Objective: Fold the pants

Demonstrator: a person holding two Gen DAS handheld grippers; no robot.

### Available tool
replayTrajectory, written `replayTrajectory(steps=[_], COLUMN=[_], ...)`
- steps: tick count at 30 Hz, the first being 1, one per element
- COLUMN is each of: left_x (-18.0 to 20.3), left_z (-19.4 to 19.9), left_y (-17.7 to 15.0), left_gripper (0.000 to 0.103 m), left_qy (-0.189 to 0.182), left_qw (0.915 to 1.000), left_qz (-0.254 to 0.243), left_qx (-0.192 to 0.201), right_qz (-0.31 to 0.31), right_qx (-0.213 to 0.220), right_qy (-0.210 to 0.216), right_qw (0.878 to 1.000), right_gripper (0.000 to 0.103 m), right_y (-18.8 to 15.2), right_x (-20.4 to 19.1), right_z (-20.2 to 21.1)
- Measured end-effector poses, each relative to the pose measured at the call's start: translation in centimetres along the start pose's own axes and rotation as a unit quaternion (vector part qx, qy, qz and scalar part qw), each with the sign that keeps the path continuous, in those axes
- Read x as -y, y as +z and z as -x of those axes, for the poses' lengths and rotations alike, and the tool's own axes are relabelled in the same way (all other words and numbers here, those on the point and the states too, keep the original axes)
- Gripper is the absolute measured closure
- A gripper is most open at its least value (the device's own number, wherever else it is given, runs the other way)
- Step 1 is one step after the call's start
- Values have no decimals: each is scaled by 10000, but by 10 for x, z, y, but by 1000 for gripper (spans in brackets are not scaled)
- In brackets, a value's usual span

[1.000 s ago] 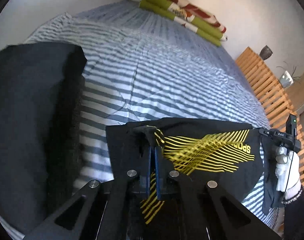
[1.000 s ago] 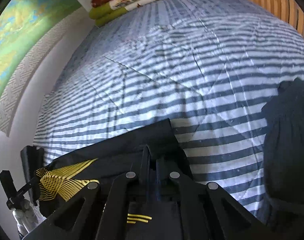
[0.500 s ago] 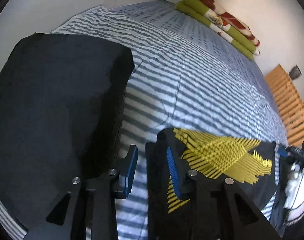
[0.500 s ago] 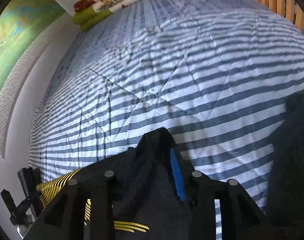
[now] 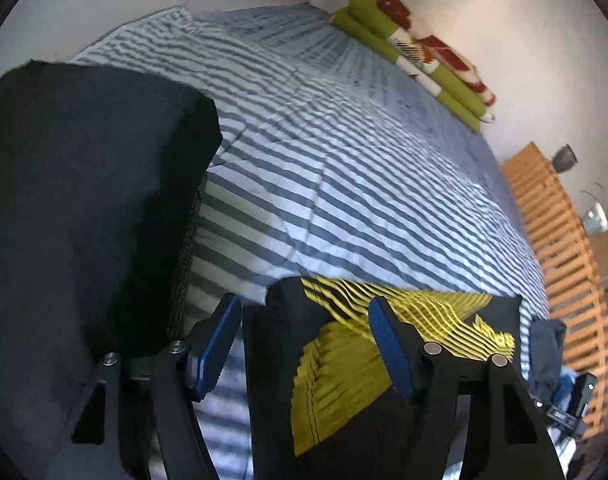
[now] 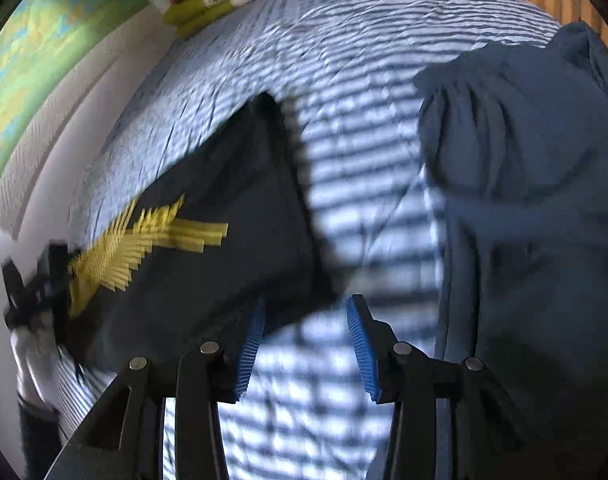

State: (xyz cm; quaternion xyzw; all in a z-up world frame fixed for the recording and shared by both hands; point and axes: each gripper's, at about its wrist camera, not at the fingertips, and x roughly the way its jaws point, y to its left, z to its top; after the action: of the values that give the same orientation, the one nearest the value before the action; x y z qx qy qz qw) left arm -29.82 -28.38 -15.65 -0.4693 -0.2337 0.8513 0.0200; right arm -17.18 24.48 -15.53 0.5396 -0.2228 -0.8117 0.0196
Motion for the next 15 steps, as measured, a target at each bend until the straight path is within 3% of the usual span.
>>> replayTrajectory(steps=[5, 8, 12, 15], left_x=[5, 4, 8, 11], left_z=[31, 37, 30, 26], left_y=[-49, -86, -118, -134], left_gripper=[34, 34, 34, 37], left_qy=[-102, -373, -140, -421], left_qw=[9978, 9944, 9905, 9912], left_qz=[-595, -839, -1241, -1145], left_qx=[-278, -524, -581, -509], right_qz=[501, 758, 1304, 1846], right_qx=[53, 46, -11, -28], right_qy=[-65, 103, 396, 554], right_qw=[9987, 9971, 9907, 9812], right_gripper=[64, 64, 64, 64], right_y=[-18, -21, -17, -10], right_x=[-24, -50, -112, -182], right_z=[2, 4, 3, -6])
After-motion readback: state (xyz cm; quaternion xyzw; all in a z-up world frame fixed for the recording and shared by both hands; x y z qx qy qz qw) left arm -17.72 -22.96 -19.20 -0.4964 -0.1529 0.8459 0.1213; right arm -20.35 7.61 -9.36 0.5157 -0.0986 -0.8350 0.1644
